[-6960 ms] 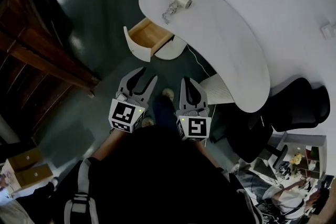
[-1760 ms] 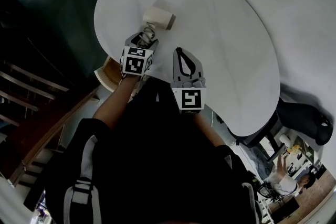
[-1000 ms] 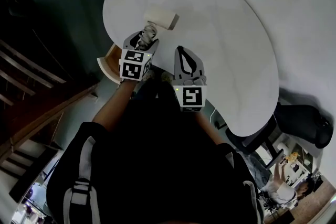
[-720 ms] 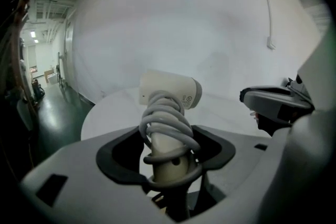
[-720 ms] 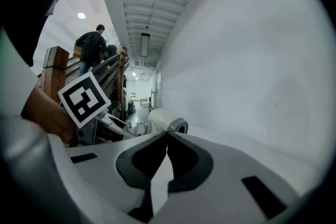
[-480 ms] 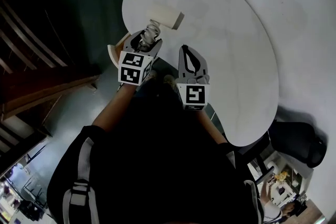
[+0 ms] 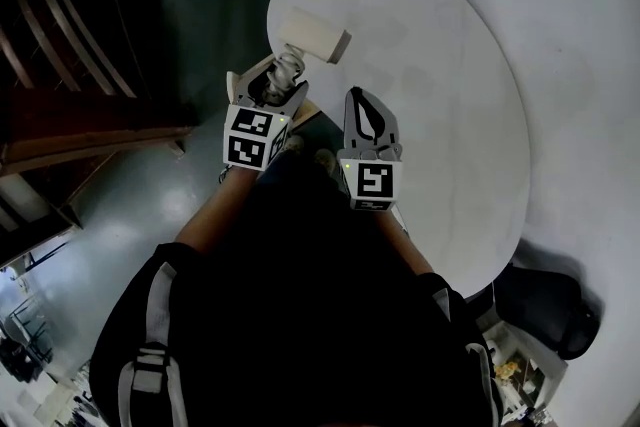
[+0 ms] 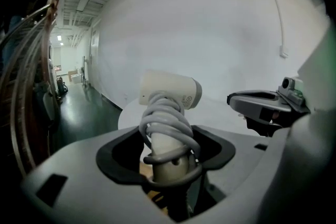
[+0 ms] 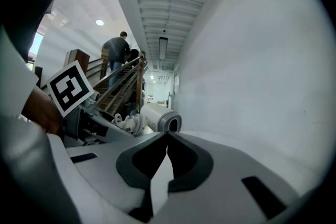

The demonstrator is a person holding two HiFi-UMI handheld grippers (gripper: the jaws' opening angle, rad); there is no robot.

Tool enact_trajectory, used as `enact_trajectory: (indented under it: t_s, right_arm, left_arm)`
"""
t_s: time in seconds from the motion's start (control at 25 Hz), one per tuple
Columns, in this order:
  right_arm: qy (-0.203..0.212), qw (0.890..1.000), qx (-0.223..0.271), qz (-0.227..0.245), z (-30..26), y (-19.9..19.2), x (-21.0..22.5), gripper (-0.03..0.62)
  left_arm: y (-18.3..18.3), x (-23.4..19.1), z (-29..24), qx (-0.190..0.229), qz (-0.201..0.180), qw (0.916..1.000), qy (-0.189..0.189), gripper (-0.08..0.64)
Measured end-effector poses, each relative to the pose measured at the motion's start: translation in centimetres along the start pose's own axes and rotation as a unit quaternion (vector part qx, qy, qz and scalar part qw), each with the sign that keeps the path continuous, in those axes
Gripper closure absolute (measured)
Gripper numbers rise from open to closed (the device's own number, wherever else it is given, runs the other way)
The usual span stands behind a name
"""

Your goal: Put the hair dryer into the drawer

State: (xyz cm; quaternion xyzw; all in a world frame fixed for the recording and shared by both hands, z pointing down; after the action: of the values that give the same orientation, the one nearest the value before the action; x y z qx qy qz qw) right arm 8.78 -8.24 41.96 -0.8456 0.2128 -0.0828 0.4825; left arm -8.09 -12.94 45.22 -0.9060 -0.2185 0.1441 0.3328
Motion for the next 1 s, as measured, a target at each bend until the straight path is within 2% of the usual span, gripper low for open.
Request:
enact_trajectory:
  t_s: [0.32, 0.6, 0.76, 0.88, 1.0]
  right_arm:
    - [0.042, 0.999, -0.015, 0.021, -2.2, 0.2, -2.4, 0.571]
    - [0.062, 0.997, -0.029, 0.027, -3.0, -0.2, -3.6, 0.571]
    - [0.071, 0.996, -0.039, 0.026, -3.4, -0.7, -4.3, 0.571]
    - [0.073, 0.997, -0.017, 0.032, -4.1, -1.2, -4.6, 0.571]
    - [0.076, 0.996, -0.021, 0.032, -4.6, -1.7, -5.1, 0.571]
  left_arm:
    - [-3.0, -2.8, 1.1, -0.014, 0.037, 0.9988, 0.027, 0.279]
    - [-5.9, -4.0, 1.2, -0.035, 0.054, 0.9971, 0.042, 0.279]
    - [-7.8, -4.5, 1.1, -0.054, 0.058, 0.9957, 0.046, 0.279]
    - [-9.2, -5.1, 0.7, -0.068, 0.058, 0.9948, 0.049, 0.279]
    - [-10.3, -5.7, 0.4, -0.083, 0.053, 0.9937, 0.053, 0.279]
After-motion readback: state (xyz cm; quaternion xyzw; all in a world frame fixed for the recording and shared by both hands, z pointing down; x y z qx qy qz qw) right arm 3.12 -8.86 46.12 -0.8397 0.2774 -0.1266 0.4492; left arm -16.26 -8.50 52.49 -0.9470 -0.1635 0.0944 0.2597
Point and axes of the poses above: the fingertips, and each gripper's own axes: z backward along the fingers, x to its right, y out of its top, the point moved 7 cm from there along z, backward along the fingers, and after that the axes turned 15 degrees about -x, right-handed, at the moved point
